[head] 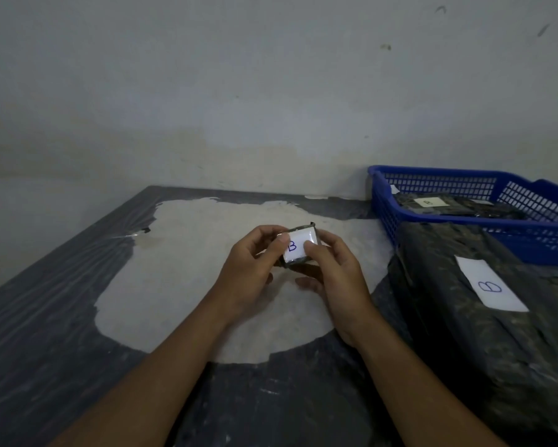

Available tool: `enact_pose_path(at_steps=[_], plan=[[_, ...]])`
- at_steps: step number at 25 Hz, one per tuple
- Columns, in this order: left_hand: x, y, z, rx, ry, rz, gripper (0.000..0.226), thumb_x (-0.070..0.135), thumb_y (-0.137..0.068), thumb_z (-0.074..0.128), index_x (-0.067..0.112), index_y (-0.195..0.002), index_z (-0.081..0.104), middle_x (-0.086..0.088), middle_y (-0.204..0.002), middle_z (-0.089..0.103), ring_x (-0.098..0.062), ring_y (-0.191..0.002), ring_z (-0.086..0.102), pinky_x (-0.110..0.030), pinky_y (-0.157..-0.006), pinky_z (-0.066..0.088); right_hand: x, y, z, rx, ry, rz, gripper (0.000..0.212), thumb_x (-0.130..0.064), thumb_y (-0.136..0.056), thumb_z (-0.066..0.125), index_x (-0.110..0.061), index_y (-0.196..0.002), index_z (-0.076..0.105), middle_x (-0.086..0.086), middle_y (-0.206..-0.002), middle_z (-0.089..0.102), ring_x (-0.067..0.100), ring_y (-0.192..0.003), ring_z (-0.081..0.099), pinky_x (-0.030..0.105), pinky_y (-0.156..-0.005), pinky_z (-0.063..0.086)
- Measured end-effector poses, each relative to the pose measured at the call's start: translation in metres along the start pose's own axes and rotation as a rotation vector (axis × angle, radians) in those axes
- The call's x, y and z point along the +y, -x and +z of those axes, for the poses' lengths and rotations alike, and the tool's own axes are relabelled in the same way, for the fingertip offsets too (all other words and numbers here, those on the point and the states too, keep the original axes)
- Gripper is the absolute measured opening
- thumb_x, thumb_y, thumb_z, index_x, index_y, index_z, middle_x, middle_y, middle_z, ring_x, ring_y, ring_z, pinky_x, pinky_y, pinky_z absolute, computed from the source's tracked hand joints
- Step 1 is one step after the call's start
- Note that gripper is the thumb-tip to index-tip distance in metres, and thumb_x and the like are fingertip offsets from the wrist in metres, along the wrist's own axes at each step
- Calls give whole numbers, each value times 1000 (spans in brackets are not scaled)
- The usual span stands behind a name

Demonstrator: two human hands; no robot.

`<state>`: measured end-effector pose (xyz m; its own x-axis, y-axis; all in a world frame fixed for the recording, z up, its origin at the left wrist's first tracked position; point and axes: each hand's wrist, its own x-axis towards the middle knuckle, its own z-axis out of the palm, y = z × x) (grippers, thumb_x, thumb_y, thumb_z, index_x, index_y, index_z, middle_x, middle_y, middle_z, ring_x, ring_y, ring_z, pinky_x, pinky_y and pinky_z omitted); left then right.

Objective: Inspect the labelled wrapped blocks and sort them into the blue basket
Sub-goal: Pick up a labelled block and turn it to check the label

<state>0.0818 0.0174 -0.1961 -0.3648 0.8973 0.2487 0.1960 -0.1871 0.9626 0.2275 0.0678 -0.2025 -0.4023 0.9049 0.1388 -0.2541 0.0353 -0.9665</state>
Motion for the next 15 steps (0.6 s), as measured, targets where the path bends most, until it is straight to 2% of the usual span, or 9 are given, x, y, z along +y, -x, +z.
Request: enact_pose_path(at_steps=[3,6,9,15], plan=[[1,2,0,-50,-14,-6,22,37,-103,54,27,-116,68,3,-101,74,-10,-85,68,-23,-59,48,-1,1,-1,-24,19,-33,42,-13,-103,57,-37,-138,58,6,-111,76,24,-97,77,32,-71,60],[0,2,0,-74,-7,7,23,30,-98,64,29,-121,66,0,-106,74,-12,-89,72,-21,-60,50,0,0,-2,-15,-4,-26,35,-7,-102,55,-30,-127,65,10,-112,75,28,-98,75,32,-66,58],[-2,0,-1,-65,-12,34,23,21,-97,67,25,-120,67,-1,-107,72,-5,-83,70,-18,-59,51,0,-2,-4,-2,-25,-7,29,-8,-101,56,-28,-119,68,11,-112,75,30,-97,74,33,-63,57],[-6,-3,-5,-71,-14,-5,32,27,-95,70,26,-127,67,0,-110,76,-10,-88,71,-21,-64,53,1,-2,-4,-13,-16,-25,46,-8,-100,61,-32,-139,58,5,-101,80,22,-88,76,31,-64,61]])
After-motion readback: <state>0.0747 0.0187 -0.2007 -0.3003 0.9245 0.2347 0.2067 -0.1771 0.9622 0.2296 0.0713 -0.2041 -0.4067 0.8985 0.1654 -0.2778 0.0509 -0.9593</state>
